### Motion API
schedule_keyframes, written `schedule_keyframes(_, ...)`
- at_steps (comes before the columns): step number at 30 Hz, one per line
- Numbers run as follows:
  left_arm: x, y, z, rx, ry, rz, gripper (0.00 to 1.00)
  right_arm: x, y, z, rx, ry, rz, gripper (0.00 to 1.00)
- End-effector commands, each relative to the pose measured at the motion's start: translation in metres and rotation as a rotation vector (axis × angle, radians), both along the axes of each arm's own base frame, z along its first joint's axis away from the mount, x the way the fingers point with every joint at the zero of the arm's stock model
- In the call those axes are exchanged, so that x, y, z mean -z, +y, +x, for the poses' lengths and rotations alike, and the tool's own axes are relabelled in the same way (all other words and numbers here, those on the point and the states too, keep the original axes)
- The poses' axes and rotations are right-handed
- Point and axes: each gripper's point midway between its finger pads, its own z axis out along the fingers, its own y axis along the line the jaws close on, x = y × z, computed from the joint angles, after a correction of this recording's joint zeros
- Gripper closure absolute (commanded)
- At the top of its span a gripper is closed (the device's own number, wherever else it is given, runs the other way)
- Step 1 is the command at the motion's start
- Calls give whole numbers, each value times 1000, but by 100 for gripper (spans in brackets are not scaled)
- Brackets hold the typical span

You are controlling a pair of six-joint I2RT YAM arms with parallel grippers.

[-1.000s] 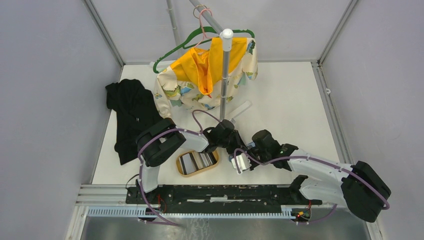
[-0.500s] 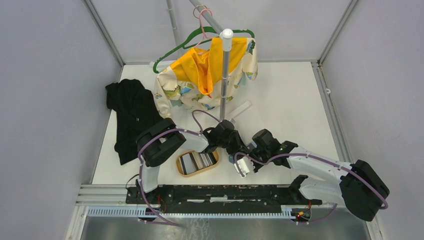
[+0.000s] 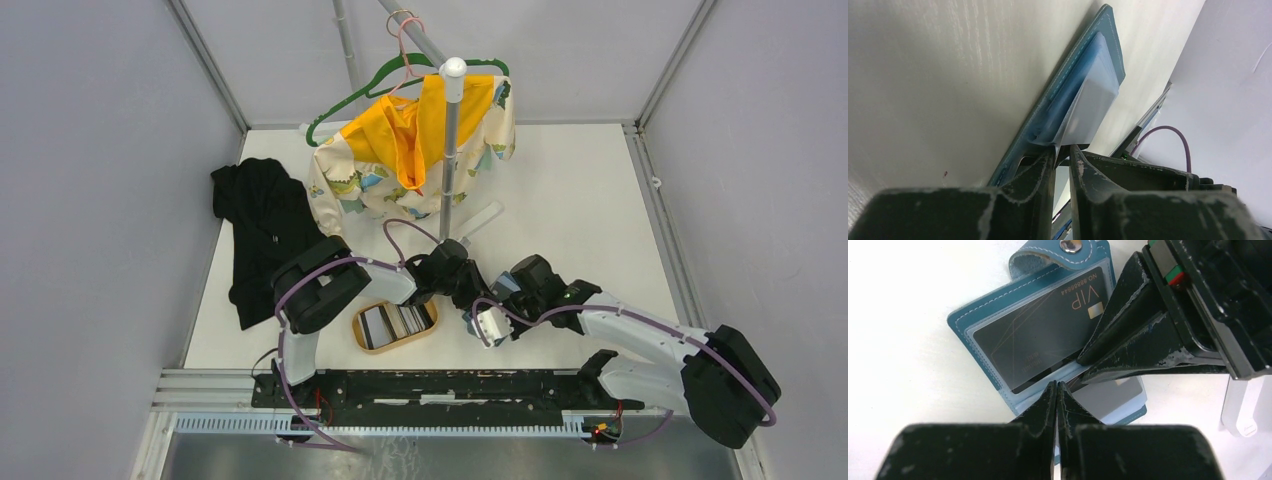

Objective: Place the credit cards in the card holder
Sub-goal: Insert the credit card into the card holder.

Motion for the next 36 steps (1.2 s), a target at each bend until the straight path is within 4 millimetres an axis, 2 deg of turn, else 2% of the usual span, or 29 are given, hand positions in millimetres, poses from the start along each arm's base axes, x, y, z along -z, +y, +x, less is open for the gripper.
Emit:
schedule_keyframes(1, 38, 36, -17, 46, 10, 179, 76, -19, 9, 2, -11, -7, 68, 94)
schedule_keyframes(4, 33, 35, -15, 51, -5, 169, 76, -16, 14, -6, -43, 28, 92, 94)
schedule_keyframes(9, 24, 33, -14, 62, -33, 155, 76, -7, 18, -9, -28, 66, 80, 96)
schedule_keyframes(15, 24, 33, -16, 76, -40, 153, 75, -5, 21, 1, 49, 41, 89, 98)
schedule_keyframes(19, 25, 31, -17, 88, -40, 149, 75, -11, 24, 17, 158, -14, 139, 99)
schedule_keyframes(22, 23, 30, -17, 89, -45, 143, 68, -15, 20, 29, 235, -53, 145, 100)
schedule_keyframes(30, 12, 31, -16, 84, -68, 122, 64, -15, 14, 35, 264, -79, 116, 100)
schedule_keyframes(34, 4, 32, -14, 78, -90, 121, 64, -26, 26, 20, 183, 5, 177, 99)
schedule_keyframes(36, -3, 32, -12, 77, -112, 115, 64, -36, 31, 11, 136, 43, 221, 94)
